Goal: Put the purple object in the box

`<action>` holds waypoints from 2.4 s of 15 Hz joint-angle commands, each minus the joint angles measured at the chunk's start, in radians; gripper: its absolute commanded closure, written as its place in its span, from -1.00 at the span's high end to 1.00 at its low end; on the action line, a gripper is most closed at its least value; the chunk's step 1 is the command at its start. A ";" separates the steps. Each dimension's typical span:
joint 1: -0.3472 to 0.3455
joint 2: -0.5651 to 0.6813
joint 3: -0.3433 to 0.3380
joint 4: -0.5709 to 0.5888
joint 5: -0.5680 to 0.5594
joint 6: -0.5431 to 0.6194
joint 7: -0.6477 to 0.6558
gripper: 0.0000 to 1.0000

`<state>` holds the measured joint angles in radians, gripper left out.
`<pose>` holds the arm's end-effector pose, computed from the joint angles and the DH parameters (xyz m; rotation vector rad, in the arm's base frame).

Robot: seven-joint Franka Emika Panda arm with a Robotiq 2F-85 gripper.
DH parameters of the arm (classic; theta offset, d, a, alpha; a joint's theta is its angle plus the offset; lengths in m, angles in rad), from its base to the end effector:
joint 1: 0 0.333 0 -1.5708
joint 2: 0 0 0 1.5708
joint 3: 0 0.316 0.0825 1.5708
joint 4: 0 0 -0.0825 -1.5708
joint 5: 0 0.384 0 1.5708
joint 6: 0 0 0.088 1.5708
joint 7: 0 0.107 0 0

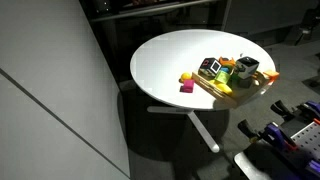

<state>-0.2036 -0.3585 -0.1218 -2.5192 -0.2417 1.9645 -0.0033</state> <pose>0.3725 -0.1415 0.3906 2.9722 -0.2908 -0.3299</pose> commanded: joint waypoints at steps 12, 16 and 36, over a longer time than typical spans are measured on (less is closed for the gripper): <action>0.028 0.080 0.008 0.019 -0.005 0.148 0.058 1.00; 0.028 0.150 0.012 0.036 -0.010 0.268 0.097 1.00; 0.034 0.635 -0.020 0.370 0.086 0.435 0.110 1.00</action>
<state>-0.1774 0.2048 -0.1329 -2.2220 -0.2026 2.3968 0.1339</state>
